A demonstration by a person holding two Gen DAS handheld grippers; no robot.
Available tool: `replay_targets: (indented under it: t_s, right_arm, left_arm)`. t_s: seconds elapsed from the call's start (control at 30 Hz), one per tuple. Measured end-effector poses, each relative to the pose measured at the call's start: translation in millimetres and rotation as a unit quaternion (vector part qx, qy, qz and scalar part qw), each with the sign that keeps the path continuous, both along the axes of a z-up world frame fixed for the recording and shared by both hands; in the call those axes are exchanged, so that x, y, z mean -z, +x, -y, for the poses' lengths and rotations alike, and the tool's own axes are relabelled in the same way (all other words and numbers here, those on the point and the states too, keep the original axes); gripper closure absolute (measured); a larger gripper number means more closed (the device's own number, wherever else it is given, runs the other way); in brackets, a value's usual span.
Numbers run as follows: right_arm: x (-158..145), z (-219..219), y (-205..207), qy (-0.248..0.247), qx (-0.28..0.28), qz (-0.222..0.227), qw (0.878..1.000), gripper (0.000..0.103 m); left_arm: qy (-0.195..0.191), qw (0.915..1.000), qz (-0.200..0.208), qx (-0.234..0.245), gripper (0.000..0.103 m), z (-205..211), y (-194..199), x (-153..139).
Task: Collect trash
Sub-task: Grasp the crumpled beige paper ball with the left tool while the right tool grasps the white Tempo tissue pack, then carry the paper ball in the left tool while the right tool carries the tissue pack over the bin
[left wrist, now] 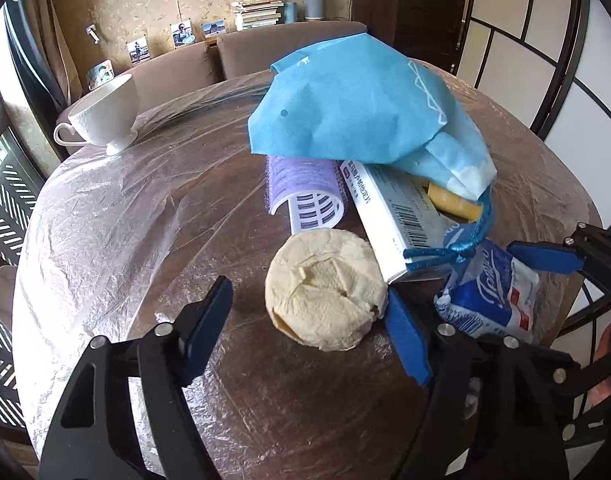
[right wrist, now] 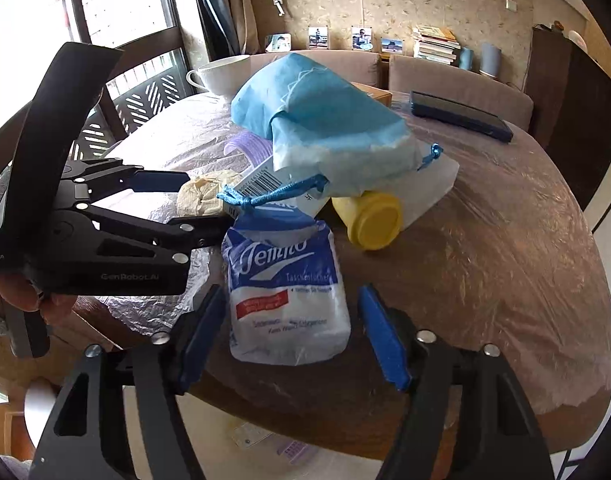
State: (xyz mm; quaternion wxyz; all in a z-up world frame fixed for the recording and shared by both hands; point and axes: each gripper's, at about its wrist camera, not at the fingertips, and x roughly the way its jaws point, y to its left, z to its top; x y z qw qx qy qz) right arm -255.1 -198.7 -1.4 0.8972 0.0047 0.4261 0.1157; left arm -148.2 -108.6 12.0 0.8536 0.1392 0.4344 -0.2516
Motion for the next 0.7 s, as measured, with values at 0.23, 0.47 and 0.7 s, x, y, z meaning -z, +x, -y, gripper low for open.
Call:
replay_targets:
  t_s: [0.23,0.47,0.7]
  right_arm:
    - [0.1,3.9,5.0,0.012,-0.014,0.0,1.0,0.055]
    - [-7.9,13.8,-1.1,0.022,0.0,0.003,1.0,0.056]
    - [-12.0,26.4,-5.0,0.031,0.014,0.001,0.999,0.056]
  left_arm:
    - [-0.013,0.9998,-0.006,-0.013,0.051,-1.9,0.5,-2.0]
    - [-0.019,0.999,-0.004,-0.04,0.051,-10.2,-7.8,-8.7]
    - [-0.031,0.9969,0.001,-0.073,0.051,-23.4,-16.3,-18.6]
